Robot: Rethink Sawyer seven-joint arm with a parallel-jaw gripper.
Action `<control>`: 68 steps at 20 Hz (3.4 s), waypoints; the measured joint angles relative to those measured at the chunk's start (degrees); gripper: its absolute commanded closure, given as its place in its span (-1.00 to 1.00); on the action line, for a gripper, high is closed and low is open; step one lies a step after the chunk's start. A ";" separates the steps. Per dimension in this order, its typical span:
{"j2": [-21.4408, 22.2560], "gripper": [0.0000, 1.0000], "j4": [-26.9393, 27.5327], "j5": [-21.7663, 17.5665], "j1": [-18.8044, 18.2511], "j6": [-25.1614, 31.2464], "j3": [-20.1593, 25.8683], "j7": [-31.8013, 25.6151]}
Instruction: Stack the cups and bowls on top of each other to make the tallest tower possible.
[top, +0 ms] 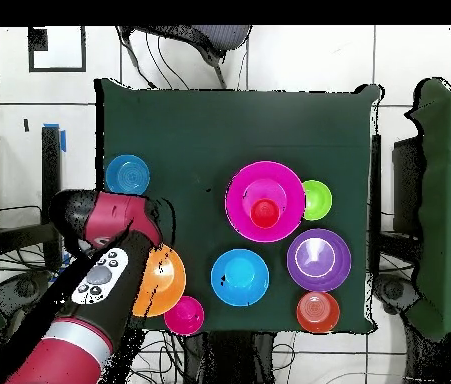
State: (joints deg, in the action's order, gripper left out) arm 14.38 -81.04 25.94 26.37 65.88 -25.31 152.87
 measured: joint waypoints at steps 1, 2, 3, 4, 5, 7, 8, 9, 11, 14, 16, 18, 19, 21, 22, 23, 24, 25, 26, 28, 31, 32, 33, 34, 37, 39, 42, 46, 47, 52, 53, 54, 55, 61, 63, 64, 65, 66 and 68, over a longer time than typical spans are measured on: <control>-0.34 -1.00 -0.03 0.15 0.10 -0.99 0.00 0.11; -0.48 -1.00 -0.05 0.20 0.10 -1.35 0.00 0.12; -0.65 -1.00 -0.07 0.25 0.10 -1.71 -0.01 0.12; -0.88 -1.00 -0.08 0.31 0.10 -2.19 0.00 0.12; -1.24 -1.00 -0.10 0.37 0.11 -2.99 0.00 0.12; -1.89 -1.00 -0.12 0.37 0.11 -4.52 0.00 0.12; -2.34 -1.00 -0.13 0.38 0.11 -5.69 0.01 0.12; -2.58 -1.00 -0.13 0.39 0.11 -6.40 0.00 0.12; -3.15 -1.00 -0.28 0.65 0.11 -8.19 0.00 0.12; -3.73 -1.00 -0.80 1.40 0.11 -10.64 0.05 0.12; -4.01 -1.00 -1.47 2.20 0.11 -12.46 0.15 0.12; -4.29 -1.00 -2.15 2.92 0.10 -14.26 0.33 0.12; -4.33 -1.00 -2.33 3.22 0.10 -14.96 0.41 0.12; -4.57 -1.00 -2.68 3.98 0.12 -16.10 0.47 0.12; -4.65 -1.00 -2.68 4.06 0.12 -16.16 0.47 0.12; -4.71 -1.00 -2.69 4.08 0.12 -16.18 0.47 0.12; -4.98 -1.00 -2.72 4.19 0.12 -16.17 0.48 0.12; -5.14 -1.00 -2.73 4.19 0.12 -16.18 0.48 0.12; -5.21 -1.00 -2.73 4.19 0.13 -16.17 0.48 0.12; -5.63 -1.00 -2.74 4.19 0.18 -16.17 0.49 0.12; -5.96 -1.00 -2.84 4.19 0.51 -16.20 0.47 0.12; -5.95 -1.00 -2.84 4.19 0.53 -16.18 0.48 0.12; -5.88 -1.00 -2.92 4.19 0.60 -16.18 0.49 0.12; -5.77 -1.00 -3.11 4.19 0.69 -16.15 0.49 0.12; -5.27 -1.00 -3.78 4.19 0.79 -15.52 0.49 0.12; -4.28 -1.00 -4.47 4.19 0.80 -13.77 0.43 0.12; -2.60 -1.00 -5.13 3.85 0.85 -10.73 -0.02 0.12; 0.13 -1.00 -5.55 2.67 0.85 -5.82 -0.91 0.12; 0.65 -1.00 -5.56 2.45 0.85 -4.90 -1.08 0.12; 5.60 -1.00 -5.57 1.03 0.83 3.09 -2.79 0.12; 6.46 -1.00 -5.57 0.91 0.83 4.31 -3.03 0.12; 7.15 -1.00 -5.55 0.90 0.81 5.24 -3.16 0.12; 7.84 -1.00 -5.53 0.90 0.79 6.17 -3.30 0.12; 10.46 -1.00 -5.26 0.86 0.57 8.47 -3.47 0.12; 11.25 -1.00 -5.05 0.84 0.31 8.47 -3.47 0.12; 11.38 -1.00 -5.01 0.84 0.22 8.47 -3.47 0.12; 11.52 -1.00 -4.98 0.84 0.12 8.47 -3.47 0.12; 11.66 -1.00 -4.89 0.85 -0.08 8.47 -3.47 0.12; 11.65 -1.00 -4.65 0.85 -0.43 8.47 -3.47 0.12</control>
State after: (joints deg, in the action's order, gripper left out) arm 26.03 -85.69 26.80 25.95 74.35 -28.78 152.99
